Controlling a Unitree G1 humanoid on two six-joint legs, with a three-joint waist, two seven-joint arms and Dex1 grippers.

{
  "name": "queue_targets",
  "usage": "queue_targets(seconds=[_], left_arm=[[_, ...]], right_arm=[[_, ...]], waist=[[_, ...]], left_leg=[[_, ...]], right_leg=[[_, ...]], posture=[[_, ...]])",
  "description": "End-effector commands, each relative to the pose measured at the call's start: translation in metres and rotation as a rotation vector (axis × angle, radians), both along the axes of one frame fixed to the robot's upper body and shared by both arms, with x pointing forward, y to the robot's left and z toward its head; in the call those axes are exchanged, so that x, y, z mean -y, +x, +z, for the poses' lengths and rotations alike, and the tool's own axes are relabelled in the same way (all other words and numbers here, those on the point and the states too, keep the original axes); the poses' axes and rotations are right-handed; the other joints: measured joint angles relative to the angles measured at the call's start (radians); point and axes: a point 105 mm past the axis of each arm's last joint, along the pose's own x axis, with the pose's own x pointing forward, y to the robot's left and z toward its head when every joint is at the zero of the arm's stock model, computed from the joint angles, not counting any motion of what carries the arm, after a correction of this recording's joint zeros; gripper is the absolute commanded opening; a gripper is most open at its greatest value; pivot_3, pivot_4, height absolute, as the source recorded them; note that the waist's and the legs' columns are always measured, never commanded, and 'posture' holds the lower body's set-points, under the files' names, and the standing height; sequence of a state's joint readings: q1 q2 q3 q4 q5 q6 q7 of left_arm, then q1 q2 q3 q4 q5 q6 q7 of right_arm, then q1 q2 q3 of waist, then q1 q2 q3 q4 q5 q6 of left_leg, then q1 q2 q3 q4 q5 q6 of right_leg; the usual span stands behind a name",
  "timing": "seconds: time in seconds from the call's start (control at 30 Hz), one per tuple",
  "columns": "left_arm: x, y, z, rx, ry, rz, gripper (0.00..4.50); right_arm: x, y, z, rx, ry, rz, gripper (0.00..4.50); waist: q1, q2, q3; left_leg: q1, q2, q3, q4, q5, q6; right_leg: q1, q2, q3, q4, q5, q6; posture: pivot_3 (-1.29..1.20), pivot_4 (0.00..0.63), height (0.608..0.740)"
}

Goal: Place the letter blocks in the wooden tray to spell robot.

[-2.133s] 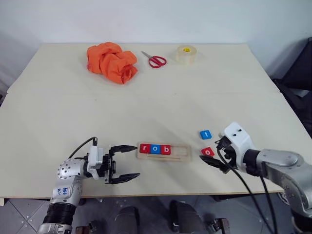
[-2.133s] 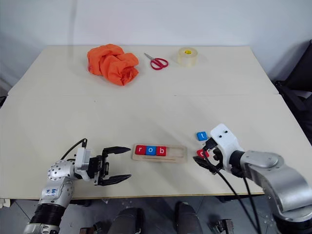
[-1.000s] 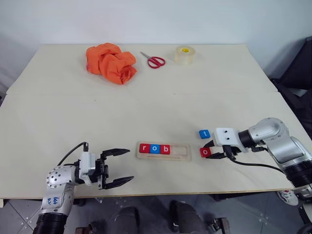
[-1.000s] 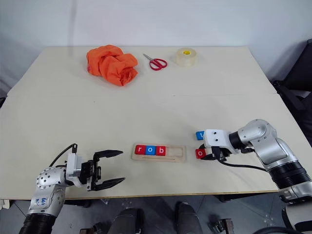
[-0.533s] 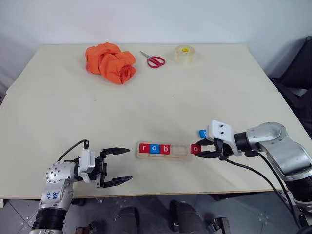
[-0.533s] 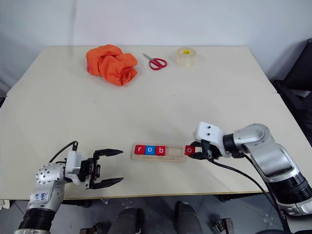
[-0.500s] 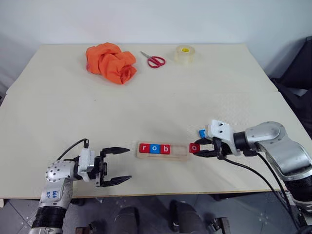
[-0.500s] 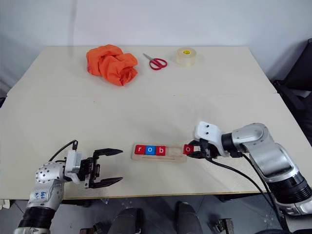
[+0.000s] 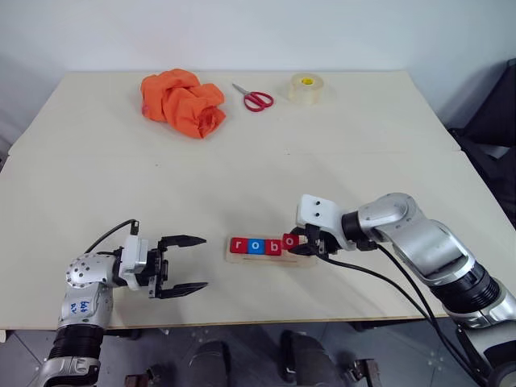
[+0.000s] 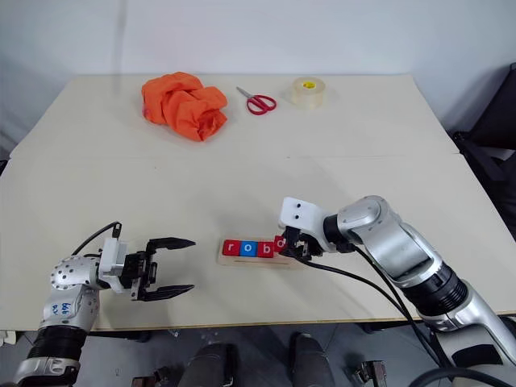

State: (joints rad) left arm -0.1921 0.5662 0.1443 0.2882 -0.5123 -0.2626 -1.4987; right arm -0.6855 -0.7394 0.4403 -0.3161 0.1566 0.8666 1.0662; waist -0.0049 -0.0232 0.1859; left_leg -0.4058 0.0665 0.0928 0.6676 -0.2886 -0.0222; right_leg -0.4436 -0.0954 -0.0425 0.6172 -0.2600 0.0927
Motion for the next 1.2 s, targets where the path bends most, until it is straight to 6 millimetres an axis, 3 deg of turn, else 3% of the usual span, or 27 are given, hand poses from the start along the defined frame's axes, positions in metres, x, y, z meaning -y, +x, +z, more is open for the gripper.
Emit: queue_targets(seconds=[0.03, 0.4, 0.7, 0.9, 1.2], left_arm=[[-0.003, -0.005, 0.006, 0.032, -0.009, 0.014, 4.5], [-0.002, -0.007, 0.005, 0.033, -0.019, 0.035, 4.5], [0.001, -0.002, 0.005, 0.037, -0.028, 0.036, 4.5], [0.003, 0.002, 0.006, 0.04, -0.032, 0.032, 4.5], [0.005, 0.005, 0.005, 0.038, -0.037, 0.022, 4.5]], right_arm=[[-0.004, 0.0, 0.003, 0.021, -0.012, 0.025, 1.46], [-0.003, 0.001, -0.003, 0.018, -0.045, 0.05, 1.46], [-0.007, -0.005, 0.004, 0.026, -0.031, 0.076, 4.45], [-0.003, -0.006, 0.011, 0.039, 0.01, 0.047, 4.45], [0.027, -0.013, 0.019, 0.037, 0.123, -0.071, 4.45]], waist=[[0.001, 0.0, 0.0], [0.0, 0.0, 0.0], [0.001, 0.0, 0.0], [0.001, 0.0, 0.0], [0.003, 0.0, 0.0]], left_leg=[[0.0, 0.0, 0.0, 0.0, 0.0, 0.0], [0.0, 0.0, 0.0, 0.0, 0.0, 0.0], [0.0, 0.0, 0.0, 0.0, 0.0, 0.0], [0.0, 0.0, 0.0, 0.0, 0.0, 0.0], [0.0, 0.0, 0.0, 0.0, 0.0, 0.0]], right_leg=[[0.0, 0.0, 0.0, 0.0, 0.0, 0.0], [0.0, 0.0, 0.0, 0.001, 0.0, 0.0], [0.0, 0.0, 0.0, 0.001, 0.0, 0.0], [0.0, 0.0, 0.0, 0.001, 0.0, 0.0], [0.0, 0.0, 0.0, 0.0, 0.0, 0.0]], posture=[[0.0, 0.15, 0.74], [0.0, 0.15, 0.74], [0.0, 0.15, 0.74], [0.0, 0.15, 0.74], [0.0, 0.15, 0.74]])
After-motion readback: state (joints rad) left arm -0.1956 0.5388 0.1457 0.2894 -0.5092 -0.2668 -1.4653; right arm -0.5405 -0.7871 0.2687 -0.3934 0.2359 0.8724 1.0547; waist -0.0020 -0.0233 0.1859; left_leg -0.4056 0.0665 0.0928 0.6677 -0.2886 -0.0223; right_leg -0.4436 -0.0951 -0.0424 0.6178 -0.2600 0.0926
